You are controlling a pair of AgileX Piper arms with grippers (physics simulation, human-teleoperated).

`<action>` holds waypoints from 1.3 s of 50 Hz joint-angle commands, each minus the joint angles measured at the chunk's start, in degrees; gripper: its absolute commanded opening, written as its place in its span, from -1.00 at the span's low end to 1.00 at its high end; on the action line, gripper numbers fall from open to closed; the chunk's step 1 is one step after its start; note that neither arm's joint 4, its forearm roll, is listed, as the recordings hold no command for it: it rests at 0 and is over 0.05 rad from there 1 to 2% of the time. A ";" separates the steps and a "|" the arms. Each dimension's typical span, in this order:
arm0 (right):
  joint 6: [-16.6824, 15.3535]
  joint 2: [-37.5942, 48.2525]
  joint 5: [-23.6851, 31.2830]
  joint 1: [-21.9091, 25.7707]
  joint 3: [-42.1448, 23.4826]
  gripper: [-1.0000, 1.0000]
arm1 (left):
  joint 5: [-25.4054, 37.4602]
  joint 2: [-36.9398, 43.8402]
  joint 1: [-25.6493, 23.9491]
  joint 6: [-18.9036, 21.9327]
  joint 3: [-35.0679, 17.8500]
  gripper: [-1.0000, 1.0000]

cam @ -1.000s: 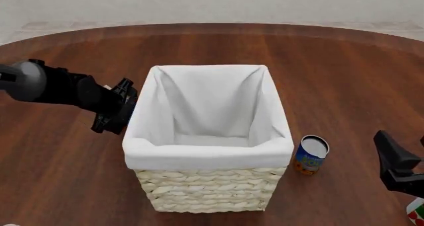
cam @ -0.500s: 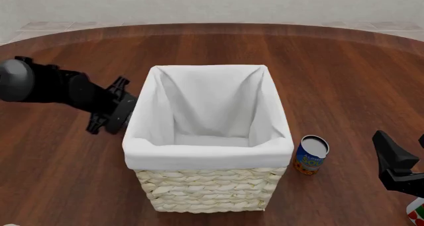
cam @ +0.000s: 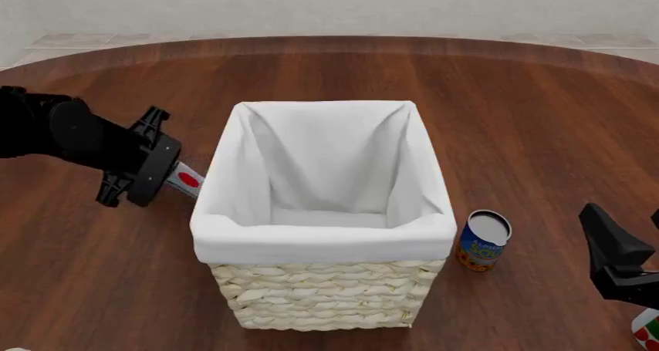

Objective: Pick up the cream cheese box, and put it in the basket.

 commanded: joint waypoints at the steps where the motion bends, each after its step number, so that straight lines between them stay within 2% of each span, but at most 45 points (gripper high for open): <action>1: 0.15 -1.62 0.87 0.55 0.00 1.00 | 3.52 -6.72 1.41 0.77 0.21 -1.00; 4: 0.22 -2.36 1.27 0.54 0.00 1.00 | 5.31 -8.46 0.84 -1.61 -0.99 -1.00; 10: 0.39 -3.34 1.80 0.61 0.00 1.00 | 7.02 -12.24 1.75 -0.46 0.40 -1.00; 15: 0.60 -4.23 2.29 0.78 -0.01 1.00 | 8.77 -17.33 -3.85 -7.45 -2.64 -1.00; 18: 1.08 -5.68 3.08 0.13 -0.01 1.00 | 11.79 -19.62 -5.42 -11.01 -4.94 -1.00; 21: 1.19 -6.15 3.35 -0.07 -0.01 1.00 | 11.34 -20.82 -6.28 -11.75 -5.28 -1.00; 24: 1.29 -6.32 3.44 -0.07 -0.01 1.00 | 11.00 -24.40 -8.35 -12.08 -3.19 -1.00; 26: 1.29 -6.43 3.51 -0.08 -0.01 1.00 | 10.60 -24.07 -6.56 -12.17 -3.70 -1.00; 27: 1.24 -6.80 3.69 -0.35 -0.01 1.00 | 8.21 -23.90 -5.11 -10.39 -2.65 -1.00; 28: 1.25 -7.50 4.06 -0.71 -0.02 1.00 | 7.26 -24.45 -6.13 -12.23 -3.05 -1.00; 29: 1.40 -8.12 4.41 -0.96 -0.02 1.00 | 8.98 -24.84 -7.71 -16.91 -5.17 -1.00; 30: 1.44 -8.39 4.57 -1.02 -0.02 1.00 | 8.99 -24.95 -8.19 -19.65 -6.13 -1.00; 32: 1.43 -8.77 4.79 -1.26 -0.02 1.00 | 10.38 -23.52 -7.21 -23.57 -8.68 -1.00; 34: 1.53 -8.88 4.85 -1.29 -0.02 1.00 | 9.70 -23.63 -7.24 -24.12 -8.56 -1.00; 36: 1.64 -8.82 4.82 -1.14 -0.02 1.00 | 4.10 -24.24 -6.67 -23.72 -7.59 -1.00; 38: 1.67 -8.73 4.77 -0.94 -0.02 1.00 | 4.75 -24.48 -6.59 -26.57 -9.49 -1.00; 41: 1.85 -10.02 5.44 -1.47 -0.03 1.00 | -1.87 -29.20 -9.02 -25.46 -6.24 -1.00; 42: 1.92 -10.57 5.75 -1.81 -0.03 1.00 | -1.31 -30.89 -10.41 -27.85 -7.18 -1.00; 46: 1.79 -10.70 5.85 -2.11 -0.04 1.00 | -2.99 -34.09 -12.22 -29.29 -6.13 -1.00; 48: 1.85 -10.47 5.74 -2.17 -0.04 1.00 | -0.69 -34.22 -12.60 -34.16 -9.14 -1.00; 50: 1.95 -10.46 5.73 -2.00 -0.03 1.00 | -0.67 -37.09 -15.00 -36.14 -8.42 -1.00; 54: 1.90 -10.73 5.87 -1.60 -0.04 1.00 | -4.17 -38.70 -15.10 -36.73 -6.88 -1.00; 55: 1.86 -10.69 5.85 -1.52 -0.04 1.00 | -2.86 -37.50 -14.19 -40.49 -10.55 -1.00; 60: 1.87 -10.70 5.85 -1.60 -0.04 1.00 | -2.64 -38.29 -13.90 -43.37 -12.88 -1.00; 62: 1.89 -10.71 5.86 -1.65 -0.04 1.00 | -0.43 -39.26 -15.28 -47.95 -16.34 -1.00; 63: 1.89 -10.71 5.85 -1.65 -0.04 1.00 | -0.39 -39.25 -15.28 -47.95 -16.38 -1.00; 64: 1.85 -10.51 5.76 -1.62 -0.04 1.00 | -0.11 -38.68 -14.94 -51.03 -18.65 -1.00; 65: 1.86 -10.41 5.70 -1.56 -0.03 1.00 | -0.22 -38.37 -14.85 -52.19 -19.32 -1.00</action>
